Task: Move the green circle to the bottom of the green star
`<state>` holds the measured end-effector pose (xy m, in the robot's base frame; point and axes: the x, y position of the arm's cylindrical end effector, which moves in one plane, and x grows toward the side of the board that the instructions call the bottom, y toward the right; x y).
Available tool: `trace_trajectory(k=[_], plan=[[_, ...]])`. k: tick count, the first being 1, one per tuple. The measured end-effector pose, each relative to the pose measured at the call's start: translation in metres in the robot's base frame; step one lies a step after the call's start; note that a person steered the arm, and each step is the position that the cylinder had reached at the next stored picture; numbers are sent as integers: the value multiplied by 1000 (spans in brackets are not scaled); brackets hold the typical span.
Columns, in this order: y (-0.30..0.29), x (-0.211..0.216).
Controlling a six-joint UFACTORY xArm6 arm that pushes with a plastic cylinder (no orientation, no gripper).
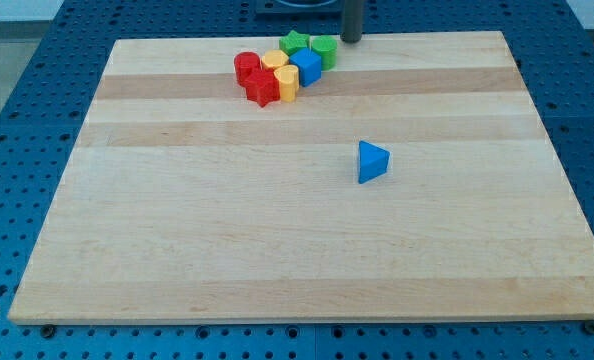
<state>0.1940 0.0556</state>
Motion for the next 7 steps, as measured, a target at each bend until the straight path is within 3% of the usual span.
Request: trace_trajectory(k=[2, 5, 7], plan=[[-35, 47], [-53, 62], [-8, 64]])
